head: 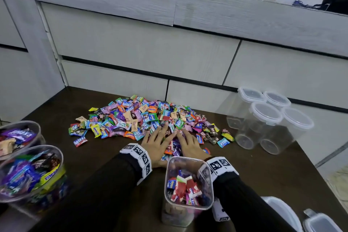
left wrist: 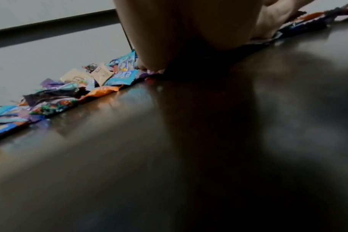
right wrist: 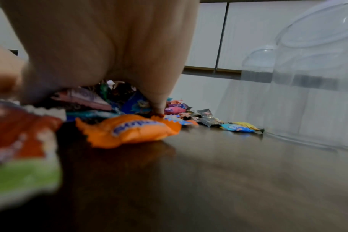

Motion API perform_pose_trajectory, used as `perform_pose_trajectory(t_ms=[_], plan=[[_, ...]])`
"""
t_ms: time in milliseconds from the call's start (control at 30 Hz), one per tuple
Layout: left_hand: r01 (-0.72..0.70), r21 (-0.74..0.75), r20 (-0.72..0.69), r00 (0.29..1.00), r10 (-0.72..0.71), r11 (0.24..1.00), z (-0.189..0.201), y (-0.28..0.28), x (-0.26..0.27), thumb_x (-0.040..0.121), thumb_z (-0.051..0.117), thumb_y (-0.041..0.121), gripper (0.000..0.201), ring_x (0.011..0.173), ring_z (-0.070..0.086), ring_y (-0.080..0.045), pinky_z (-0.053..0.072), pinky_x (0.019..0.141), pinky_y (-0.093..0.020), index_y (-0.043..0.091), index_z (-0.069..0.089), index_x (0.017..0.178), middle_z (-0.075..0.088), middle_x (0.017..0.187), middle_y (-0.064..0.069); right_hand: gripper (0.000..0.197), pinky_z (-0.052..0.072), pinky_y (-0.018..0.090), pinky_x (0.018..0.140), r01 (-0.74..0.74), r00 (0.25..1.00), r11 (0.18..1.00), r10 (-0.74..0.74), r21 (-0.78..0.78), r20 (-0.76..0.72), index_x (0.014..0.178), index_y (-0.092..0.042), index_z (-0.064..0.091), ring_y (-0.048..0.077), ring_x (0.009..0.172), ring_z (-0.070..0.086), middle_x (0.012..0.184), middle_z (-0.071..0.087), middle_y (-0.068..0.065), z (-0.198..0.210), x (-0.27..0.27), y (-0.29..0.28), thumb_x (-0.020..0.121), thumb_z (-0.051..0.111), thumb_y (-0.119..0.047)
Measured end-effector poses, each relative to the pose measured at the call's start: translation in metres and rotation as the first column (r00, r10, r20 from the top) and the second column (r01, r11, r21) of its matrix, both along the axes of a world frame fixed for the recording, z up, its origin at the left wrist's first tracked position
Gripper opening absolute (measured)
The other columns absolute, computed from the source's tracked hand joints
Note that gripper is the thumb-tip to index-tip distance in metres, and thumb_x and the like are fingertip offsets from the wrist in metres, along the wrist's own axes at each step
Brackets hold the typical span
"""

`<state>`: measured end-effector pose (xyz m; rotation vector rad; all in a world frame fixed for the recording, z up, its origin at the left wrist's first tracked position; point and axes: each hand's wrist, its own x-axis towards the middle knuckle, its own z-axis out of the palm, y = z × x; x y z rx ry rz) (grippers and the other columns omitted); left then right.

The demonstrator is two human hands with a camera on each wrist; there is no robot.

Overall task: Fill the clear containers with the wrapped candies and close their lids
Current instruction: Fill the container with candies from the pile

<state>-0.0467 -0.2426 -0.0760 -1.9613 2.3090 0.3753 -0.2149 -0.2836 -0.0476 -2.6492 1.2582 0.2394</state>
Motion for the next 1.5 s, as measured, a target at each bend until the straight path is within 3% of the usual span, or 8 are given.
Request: perform_pose_trajectory(t_ms=[167,267,400,567,933,1067,1267,1500], plan=[[-0.059,-0.083,0.062,0.996,0.064,0.995,-0.001,0.003,-0.006,0.086,0.044,0.072,0.094,0.147,0.005,-0.021,0.014,0.115,-0.047,0.036,-0.011,0.153,-0.016,0.161,0.004,0.091,0.025,0.046,0.109,0.034,0.999,0.999,-0.034,-0.008,0.000,0.150,-0.015,0.010,0.036,0.130,0.028,0.148,0.020,0.015,0.001,0.000,-0.004,0.084,0.045,-0.066],[-0.025,-0.105,0.102,0.994,0.035,0.994,0.009,0.004,-0.002,0.092,0.050,0.058,0.079,0.140,0.020,-0.027,0.026,0.109,-0.047,0.032,0.007,0.153,0.001,0.160,-0.002,0.075,0.028,0.048,0.106,0.068,0.996,0.996,-0.072,0.063,0.060,0.147,-0.020,0.019,0.037,0.126,0.028,0.140,0.028,0.015,0.006,-0.004,-0.007,0.088,0.062,-0.037],[0.001,-0.111,0.025,1.000,0.002,0.994,0.024,0.006,-0.001,0.098,0.052,0.022,0.056,0.128,0.037,-0.032,0.042,0.101,-0.044,0.025,0.026,0.147,0.020,0.147,-0.011,0.064,0.034,0.042,0.104,0.119,0.987,0.990,-0.126,0.073,0.104,0.141,-0.018,0.032,0.035,0.125,0.036,0.134,0.037,0.017,0.016,-0.012,-0.009,0.083,0.049,0.004],[-0.021,-0.104,-0.025,1.000,0.019,0.994,0.040,0.011,-0.004,0.100,0.049,0.036,0.042,0.100,0.058,-0.035,0.048,0.076,-0.041,0.013,0.037,0.133,0.033,0.134,-0.014,0.046,0.042,0.029,0.096,0.195,0.923,0.979,-0.202,0.053,0.326,0.118,-0.016,0.058,0.026,0.114,0.053,0.124,0.053,0.010,0.021,-0.031,-0.009,0.078,0.058,0.006],[-0.332,-0.076,-0.485,0.836,0.256,0.940,0.053,0.035,0.011,0.091,0.061,0.042,0.068,0.132,0.044,-0.028,0.037,0.105,-0.037,0.011,0.036,0.146,0.045,0.144,-0.015,0.033,0.044,0.021,0.086,0.313,0.814,0.943,-0.329,0.114,0.478,0.113,-0.017,0.060,0.022,0.105,0.061,0.115,0.065,0.007,0.045,-0.052,0.014,0.083,0.064,-0.004],[-0.348,-0.028,-0.430,0.851,0.303,0.937,0.062,0.043,0.011,0.093,0.062,0.040,0.071,0.131,0.045,-0.027,0.038,0.104,-0.035,0.007,0.031,0.147,0.047,0.142,-0.015,0.030,0.048,0.029,0.091,0.293,0.867,0.949,-0.317,0.121,0.384,0.109,-0.015,0.061,0.024,0.106,0.060,0.112,0.065,0.008,0.052,-0.057,0.022,0.081,0.068,-0.007],[-0.431,-0.078,-0.566,0.761,0.316,0.899,0.079,0.053,0.009,0.094,0.060,0.037,0.065,0.132,0.046,-0.027,0.038,0.103,-0.034,0.006,0.034,0.145,0.046,0.145,-0.015,0.020,0.036,0.016,0.072,0.339,0.812,0.939,-0.323,0.058,0.487,0.099,-0.015,0.064,0.018,0.094,0.060,0.103,0.067,0.005,0.067,-0.062,0.031,0.081,0.066,-0.005],[-0.504,-0.278,-0.767,0.629,0.126,0.818,0.133,0.062,-0.003,0.092,0.063,0.037,0.059,0.121,0.053,-0.028,0.040,0.091,-0.028,0.007,0.044,0.139,0.057,0.132,-0.012,0.017,0.045,0.024,0.073,0.341,0.678,0.939,-0.276,0.042,0.681,0.089,-0.021,0.062,0.017,0.087,0.062,0.098,0.067,0.002,0.107,-0.064,0.047,0.081,0.069,-0.008]])
